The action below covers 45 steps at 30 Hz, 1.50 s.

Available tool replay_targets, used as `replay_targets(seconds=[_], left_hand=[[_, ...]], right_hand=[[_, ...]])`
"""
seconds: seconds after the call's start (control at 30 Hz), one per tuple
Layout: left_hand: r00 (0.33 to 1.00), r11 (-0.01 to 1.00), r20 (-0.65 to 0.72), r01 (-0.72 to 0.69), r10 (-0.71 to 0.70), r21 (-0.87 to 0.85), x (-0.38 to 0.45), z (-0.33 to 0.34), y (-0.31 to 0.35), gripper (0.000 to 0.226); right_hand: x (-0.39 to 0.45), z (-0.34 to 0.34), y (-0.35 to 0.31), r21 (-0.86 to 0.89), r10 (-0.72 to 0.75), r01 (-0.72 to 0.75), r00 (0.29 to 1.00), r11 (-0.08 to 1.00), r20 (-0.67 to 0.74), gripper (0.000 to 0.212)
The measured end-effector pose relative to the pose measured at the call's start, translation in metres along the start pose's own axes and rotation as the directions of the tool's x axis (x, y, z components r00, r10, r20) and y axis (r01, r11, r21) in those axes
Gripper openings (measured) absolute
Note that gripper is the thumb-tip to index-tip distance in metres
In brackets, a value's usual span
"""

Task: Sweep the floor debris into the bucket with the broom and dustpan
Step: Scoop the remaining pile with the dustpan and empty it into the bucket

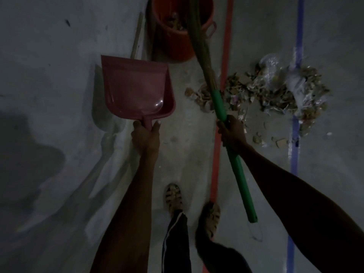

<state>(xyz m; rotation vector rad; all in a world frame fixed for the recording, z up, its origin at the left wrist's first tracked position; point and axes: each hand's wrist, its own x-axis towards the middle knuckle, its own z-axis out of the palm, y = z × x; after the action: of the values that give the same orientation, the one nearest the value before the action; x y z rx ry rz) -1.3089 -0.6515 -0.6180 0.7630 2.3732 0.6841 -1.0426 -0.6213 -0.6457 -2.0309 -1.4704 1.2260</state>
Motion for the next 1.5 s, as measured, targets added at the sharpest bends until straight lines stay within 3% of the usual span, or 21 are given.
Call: replay_targets(seconds=[0.07,0.27,0.4,0.57,0.67,0.8,0.93,1.1,1.27,1.5], left_hand=[[0.999,1.000,-0.046,0.016,-0.016,0.003,0.002,0.013,-0.023,0.054],[0.989,0.999,-0.141,0.035,-0.037,-0.016,-0.002,0.059,-0.089,0.052],[0.989,0.998,-0.138,0.050,-0.053,-0.023,-0.007,0.090,-0.133,0.049],[0.988,0.998,-0.144,0.054,-0.059,-0.038,-0.019,0.113,-0.180,0.047],[0.988,0.999,-0.147,0.049,-0.052,-0.020,-0.026,0.116,-0.195,0.047],[0.987,1.000,-0.158,0.023,-0.024,-0.008,-0.032,0.113,-0.197,0.047],[0.984,0.999,-0.179,0.021,-0.016,0.028,-0.033,0.110,-0.186,0.046],[0.984,1.000,-0.180,0.012,-0.011,0.004,-0.032,0.118,-0.174,0.047],[0.985,0.999,-0.168,0.032,-0.029,0.019,-0.038,0.122,-0.162,0.047],[0.988,0.997,-0.149,0.040,-0.031,0.059,-0.028,0.126,-0.161,0.050]], right_hand=[[-0.002,0.022,0.022,0.020,0.065,-0.066,0.995,0.998,0.079,0.029],[0.014,0.085,0.083,-0.077,0.067,-0.048,0.958,0.996,0.280,0.030],[0.041,0.131,0.107,-0.120,0.140,-0.103,0.918,0.987,0.371,0.028],[0.065,0.170,0.137,-0.070,0.405,-0.403,0.865,0.912,0.297,0.032],[0.068,0.172,0.159,0.078,0.461,-0.494,0.849,0.866,0.260,0.037],[0.064,0.153,0.169,0.181,0.550,-0.563,0.827,0.807,0.118,0.027],[0.054,0.127,0.178,0.107,0.437,-0.435,0.899,0.894,-0.002,0.027],[0.044,0.112,0.181,0.143,0.327,-0.321,0.945,0.936,-0.020,0.030],[0.040,0.117,0.171,0.266,0.332,-0.355,0.935,0.897,0.128,0.037],[0.056,0.147,0.151,0.102,0.348,-0.396,0.882,0.913,0.318,0.036]])
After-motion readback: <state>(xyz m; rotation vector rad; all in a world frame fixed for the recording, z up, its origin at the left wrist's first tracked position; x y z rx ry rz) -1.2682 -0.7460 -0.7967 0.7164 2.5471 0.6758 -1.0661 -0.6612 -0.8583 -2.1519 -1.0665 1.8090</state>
